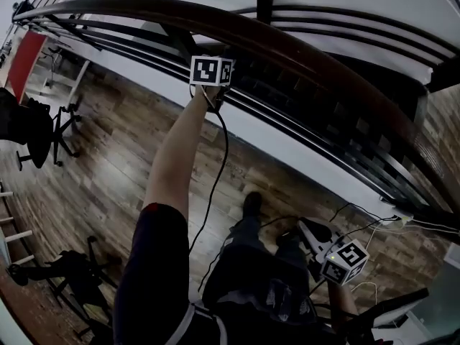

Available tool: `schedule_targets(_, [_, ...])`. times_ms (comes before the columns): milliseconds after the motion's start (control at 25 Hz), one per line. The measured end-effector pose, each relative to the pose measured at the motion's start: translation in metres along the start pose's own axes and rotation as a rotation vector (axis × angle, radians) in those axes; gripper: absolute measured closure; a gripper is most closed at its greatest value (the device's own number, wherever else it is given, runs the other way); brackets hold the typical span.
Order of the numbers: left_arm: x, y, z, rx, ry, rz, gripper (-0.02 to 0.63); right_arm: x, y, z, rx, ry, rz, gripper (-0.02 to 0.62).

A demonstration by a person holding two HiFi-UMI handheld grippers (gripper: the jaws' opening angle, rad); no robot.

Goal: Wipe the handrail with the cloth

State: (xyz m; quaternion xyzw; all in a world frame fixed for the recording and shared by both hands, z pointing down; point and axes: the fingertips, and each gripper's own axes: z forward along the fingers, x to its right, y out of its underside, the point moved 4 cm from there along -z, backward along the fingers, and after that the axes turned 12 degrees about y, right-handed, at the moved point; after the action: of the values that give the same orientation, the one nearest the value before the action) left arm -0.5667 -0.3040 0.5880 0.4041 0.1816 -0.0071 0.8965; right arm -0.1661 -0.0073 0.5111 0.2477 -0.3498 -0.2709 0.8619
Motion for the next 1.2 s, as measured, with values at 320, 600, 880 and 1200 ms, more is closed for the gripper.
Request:
schedule_targets(320, [-0.072, -0.017, -0.028, -0.064, -0.154, 0.104, 0.511, -0.022, 0.003, 0.022, -0.035, -0.002, -0.036, 0.591])
schedule_targets(600, [-0.119, -0.060, -0.069, -0.135, -0.562, 0.449, 0.511, -0.041, -0.013, 0.054, -0.047, 0.007, -0.100, 0.591])
schedule_targets(880, [0.049, -0.022, -0.102, 0.200, -0.039, 0.378, 0.511, -0.021, -0.043, 0.010, 0.101, 0.028, -0.123, 0.591])
schedule_targets(1200, [0.343, 0.022, -0.242, 0.426, 0.591, 0.375, 0.511, -0.032, -0.067, -0.084, 0.372, -0.116, -0.151, 0.591])
